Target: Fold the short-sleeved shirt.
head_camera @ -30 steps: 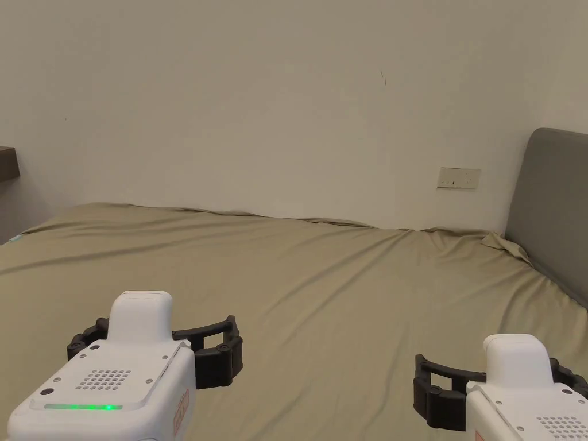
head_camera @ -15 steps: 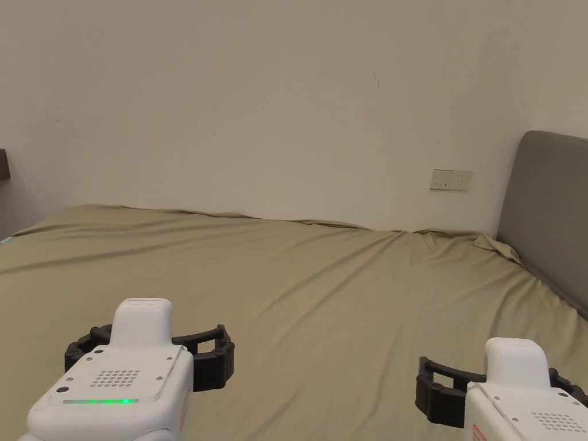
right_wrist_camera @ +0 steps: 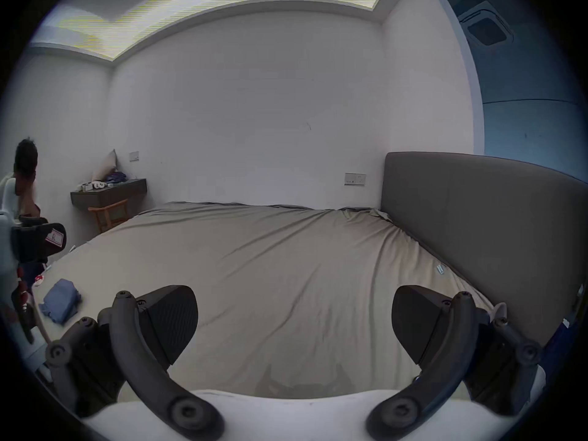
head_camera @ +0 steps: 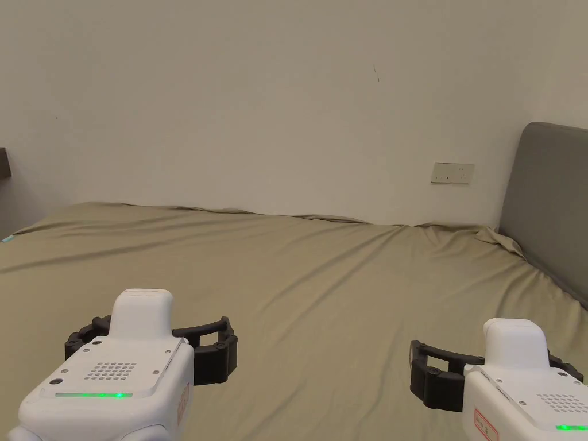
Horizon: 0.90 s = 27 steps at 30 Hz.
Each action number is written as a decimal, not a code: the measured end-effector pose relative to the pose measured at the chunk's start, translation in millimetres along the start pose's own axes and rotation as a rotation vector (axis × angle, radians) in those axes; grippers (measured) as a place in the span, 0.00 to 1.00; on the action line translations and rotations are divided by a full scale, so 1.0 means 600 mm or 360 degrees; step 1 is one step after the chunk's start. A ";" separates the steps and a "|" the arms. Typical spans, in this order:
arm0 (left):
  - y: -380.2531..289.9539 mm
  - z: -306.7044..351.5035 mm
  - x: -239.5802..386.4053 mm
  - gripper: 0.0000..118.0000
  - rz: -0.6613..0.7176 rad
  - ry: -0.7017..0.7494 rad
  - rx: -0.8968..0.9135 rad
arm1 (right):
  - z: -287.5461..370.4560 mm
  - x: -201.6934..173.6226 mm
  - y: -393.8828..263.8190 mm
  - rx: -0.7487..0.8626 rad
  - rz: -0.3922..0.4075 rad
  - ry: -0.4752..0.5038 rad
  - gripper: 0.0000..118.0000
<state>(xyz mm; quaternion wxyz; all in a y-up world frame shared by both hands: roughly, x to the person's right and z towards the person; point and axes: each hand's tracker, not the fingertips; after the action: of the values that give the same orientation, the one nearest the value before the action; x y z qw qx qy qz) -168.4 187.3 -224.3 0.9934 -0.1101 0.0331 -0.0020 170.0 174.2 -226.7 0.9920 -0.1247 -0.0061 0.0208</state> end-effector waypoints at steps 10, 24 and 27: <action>0.008 0.010 0.001 1.00 -0.0044 -0.0002 0.0038 | 0.009 -0.007 0.008 0.0035 -0.0068 0.0096 1.00; 0.000 0.006 -0.011 1.00 0.0014 -0.0001 0.0008 | 0.020 -0.004 0.005 0.0165 -0.0081 0.0054 1.00; 0.001 0.004 -0.014 1.00 0.0015 0.0023 -0.0005 | 0.026 -0.003 0.011 0.0265 -0.0050 -0.0033 1.00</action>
<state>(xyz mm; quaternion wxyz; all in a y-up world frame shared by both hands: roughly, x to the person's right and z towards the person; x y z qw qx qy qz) -176.4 188.5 -221.7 0.9929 -0.1115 0.0408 0.0020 167.6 184.5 -213.0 0.9990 -0.0413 -0.0164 0.0071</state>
